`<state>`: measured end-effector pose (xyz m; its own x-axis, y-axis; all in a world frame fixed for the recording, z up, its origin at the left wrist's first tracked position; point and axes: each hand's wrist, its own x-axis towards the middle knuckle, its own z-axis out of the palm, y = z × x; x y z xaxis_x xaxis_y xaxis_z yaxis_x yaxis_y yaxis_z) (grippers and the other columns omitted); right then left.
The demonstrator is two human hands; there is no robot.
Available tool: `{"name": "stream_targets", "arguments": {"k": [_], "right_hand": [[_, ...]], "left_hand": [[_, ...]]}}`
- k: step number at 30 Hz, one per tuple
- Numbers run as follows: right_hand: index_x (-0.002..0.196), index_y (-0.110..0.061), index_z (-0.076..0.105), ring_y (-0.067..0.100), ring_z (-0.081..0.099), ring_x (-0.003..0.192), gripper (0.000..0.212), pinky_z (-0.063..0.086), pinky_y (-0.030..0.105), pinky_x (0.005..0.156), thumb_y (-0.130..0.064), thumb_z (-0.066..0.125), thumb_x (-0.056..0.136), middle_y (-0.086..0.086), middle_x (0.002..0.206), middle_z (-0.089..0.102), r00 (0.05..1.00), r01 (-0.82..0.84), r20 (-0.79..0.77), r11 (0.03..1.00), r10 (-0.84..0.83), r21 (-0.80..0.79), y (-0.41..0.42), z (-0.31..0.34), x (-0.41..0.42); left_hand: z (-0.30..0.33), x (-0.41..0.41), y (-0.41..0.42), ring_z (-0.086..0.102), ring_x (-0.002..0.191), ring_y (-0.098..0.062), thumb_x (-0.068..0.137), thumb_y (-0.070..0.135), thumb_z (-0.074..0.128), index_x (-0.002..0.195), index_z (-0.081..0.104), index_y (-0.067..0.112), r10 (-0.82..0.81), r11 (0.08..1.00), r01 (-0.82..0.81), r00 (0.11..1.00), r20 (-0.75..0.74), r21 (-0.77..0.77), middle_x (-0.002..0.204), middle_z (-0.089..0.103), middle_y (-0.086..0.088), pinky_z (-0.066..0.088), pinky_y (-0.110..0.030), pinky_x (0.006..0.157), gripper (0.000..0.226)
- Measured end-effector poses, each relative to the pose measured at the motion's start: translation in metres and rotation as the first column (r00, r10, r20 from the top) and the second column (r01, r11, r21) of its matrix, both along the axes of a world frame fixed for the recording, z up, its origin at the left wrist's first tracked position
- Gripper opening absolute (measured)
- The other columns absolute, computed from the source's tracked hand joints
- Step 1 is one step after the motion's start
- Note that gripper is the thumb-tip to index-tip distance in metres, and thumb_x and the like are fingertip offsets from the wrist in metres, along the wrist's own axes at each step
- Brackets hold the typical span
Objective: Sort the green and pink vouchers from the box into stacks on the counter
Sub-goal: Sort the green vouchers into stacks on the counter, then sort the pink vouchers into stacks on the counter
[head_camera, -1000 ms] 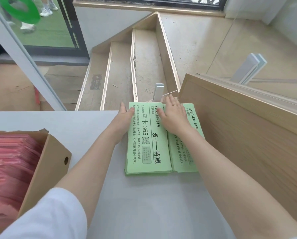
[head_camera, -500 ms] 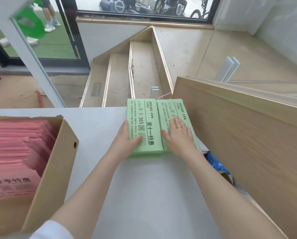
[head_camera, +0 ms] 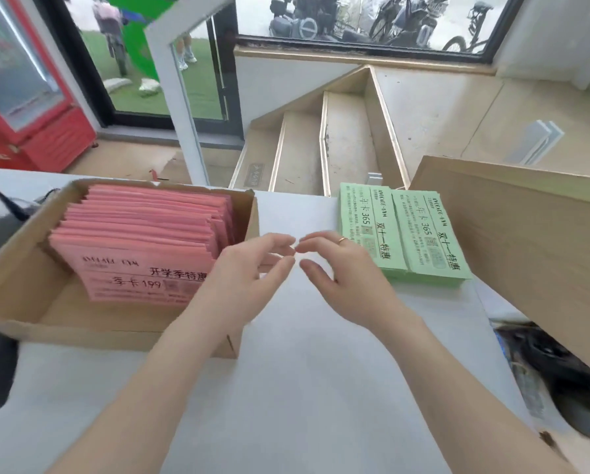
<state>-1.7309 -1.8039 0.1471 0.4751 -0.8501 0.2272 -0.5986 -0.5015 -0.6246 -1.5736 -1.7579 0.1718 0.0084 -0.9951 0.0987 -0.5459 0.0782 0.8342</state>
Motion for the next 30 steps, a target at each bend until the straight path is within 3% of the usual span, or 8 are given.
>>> {"name": "stream_targets", "arguments": {"k": [4,8,10,13,18,22,26,30], "right_hand": [[0.099,-0.014,0.067,0.011,0.058,0.096,0.016,0.042,0.023,0.085,-0.017,0.054,0.09,-0.003,0.104,0.063,0.993,0.031,0.117,0.999,-0.027,-0.031,0.014,0.01,0.057],[0.098,-0.011,0.067,0.016,0.059,0.091,0.016,0.045,0.025,0.083,-0.011,0.054,0.089,0.0,0.102,0.062,0.998,0.01,0.056,0.998,-0.006,-0.068,0.037,0.008,0.125],[0.097,-0.011,0.067,0.016,0.058,0.094,0.016,0.047,0.029,0.084,-0.007,0.053,0.089,-0.001,0.103,0.061,1.0,0.02,0.008,0.996,-0.02,-0.086,0.045,0.008,0.156],[0.103,-0.013,0.066,0.015,0.056,0.1,0.02,0.043,0.026,0.087,-0.007,0.051,0.091,-0.002,0.108,0.06,0.988,0.104,-0.104,0.992,-0.112,-0.076,0.047,0.008,0.191],[0.126,-0.015,0.053,0.022,0.046,0.118,0.039,0.042,0.039,0.096,-0.001,0.044,0.091,-0.001,0.132,0.048,0.914,0.215,-0.343,0.975,-0.218,-0.046,0.043,0.0,0.219],[0.133,-0.016,0.045,0.025,0.041,0.122,0.047,0.037,0.04,0.1,0.0,0.046,0.089,0.002,0.135,0.045,0.829,0.258,-0.481,0.959,-0.284,-0.121,0.041,-0.003,0.229],[0.123,-0.017,0.051,0.026,0.044,0.111,0.037,0.037,0.038,0.095,-0.013,0.056,0.086,0.004,0.119,0.05,0.789,0.257,-0.536,0.953,-0.301,-0.158,0.043,-0.002,0.235],[0.1,-0.019,0.062,0.022,0.044,0.101,0.016,0.035,0.029,0.079,-0.021,0.059,0.084,0.002,0.104,0.051,0.761,0.24,-0.582,0.958,-0.287,-0.158,0.052,-0.005,0.232]], "left_hand": [[0.009,0.085,0.019,0.057,0.076,0.016,0.089,0.015,0.058,0.107,0.064,0.024,0.084,0.993,-0.078,0.994,0.068,-0.089,0.09,0.061,0.025,0.038,0.003,0.065,0.021],[0.011,0.178,0.023,0.054,0.074,0.011,0.092,0.02,0.054,0.108,0.059,0.033,0.052,0.997,-0.035,0.96,0.275,-0.067,0.088,0.059,0.024,0.038,-0.003,0.06,0.021],[0.004,0.22,0.019,0.055,0.084,0.002,0.093,0.02,0.053,0.114,0.061,0.026,0.006,0.999,0.007,0.93,0.367,-0.036,0.098,0.061,0.014,0.037,-0.006,0.07,0.023],[-0.01,0.265,0.007,0.053,0.1,-0.007,0.092,0.015,0.054,0.117,0.061,0.016,-0.079,0.994,0.106,0.885,0.458,-0.033,0.114,0.062,0.003,0.042,-0.023,0.09,0.026],[-0.017,0.287,-0.011,0.049,0.117,-0.016,0.095,0.015,0.045,0.125,0.056,0.017,-0.282,0.942,0.337,0.77,0.572,0.01,0.125,0.055,0.003,0.041,-0.029,0.098,0.031],[-0.022,0.286,-0.016,0.044,0.116,-0.02,0.095,0.025,0.048,0.129,0.052,0.02,-0.291,0.914,0.405,0.68,0.673,-0.014,0.127,0.052,0.002,0.04,-0.036,0.097,0.035],[-0.033,0.284,-0.009,0.043,0.112,-0.024,0.089,0.028,0.058,0.12,0.055,0.018,-0.243,0.907,0.412,0.677,0.694,-0.084,0.118,0.058,0.0,0.036,-0.036,0.094,0.034],[-0.038,0.287,-0.003,0.046,0.097,-0.024,0.084,0.022,0.064,0.091,0.058,0.013,-0.253,0.882,0.442,0.738,0.625,-0.164,0.1,0.055,-0.004,0.043,-0.037,0.084,0.013]]}}
